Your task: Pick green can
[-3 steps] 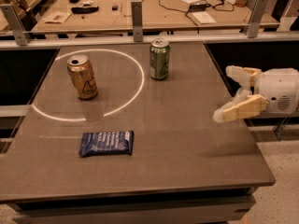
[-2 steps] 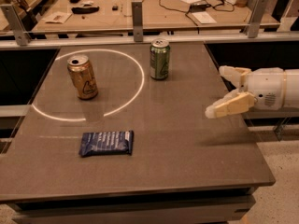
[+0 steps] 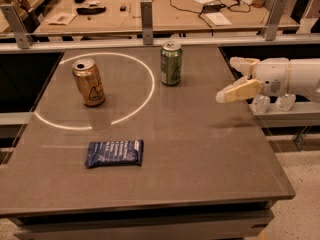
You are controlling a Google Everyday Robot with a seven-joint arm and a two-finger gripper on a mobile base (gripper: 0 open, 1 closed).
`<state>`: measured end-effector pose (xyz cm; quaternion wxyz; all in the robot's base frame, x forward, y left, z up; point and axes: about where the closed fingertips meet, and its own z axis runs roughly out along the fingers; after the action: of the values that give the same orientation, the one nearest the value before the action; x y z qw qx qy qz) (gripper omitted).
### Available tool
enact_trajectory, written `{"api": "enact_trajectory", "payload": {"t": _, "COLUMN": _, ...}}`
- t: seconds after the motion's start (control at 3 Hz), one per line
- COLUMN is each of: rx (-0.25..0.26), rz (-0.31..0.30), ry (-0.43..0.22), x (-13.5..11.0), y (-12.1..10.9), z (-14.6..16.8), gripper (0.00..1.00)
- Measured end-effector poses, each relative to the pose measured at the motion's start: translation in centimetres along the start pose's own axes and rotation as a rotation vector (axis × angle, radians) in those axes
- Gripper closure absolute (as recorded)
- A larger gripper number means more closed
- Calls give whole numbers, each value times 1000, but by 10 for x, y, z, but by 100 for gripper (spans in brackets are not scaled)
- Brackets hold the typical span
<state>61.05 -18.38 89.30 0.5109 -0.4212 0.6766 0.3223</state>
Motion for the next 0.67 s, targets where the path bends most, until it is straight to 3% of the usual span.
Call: {"api": "enact_trajectory", "payload": {"t": 0.67, "rx": 7, "rz": 24, "ry": -3, "x": 4, "y": 0, "z": 4, "gripper": 0}}
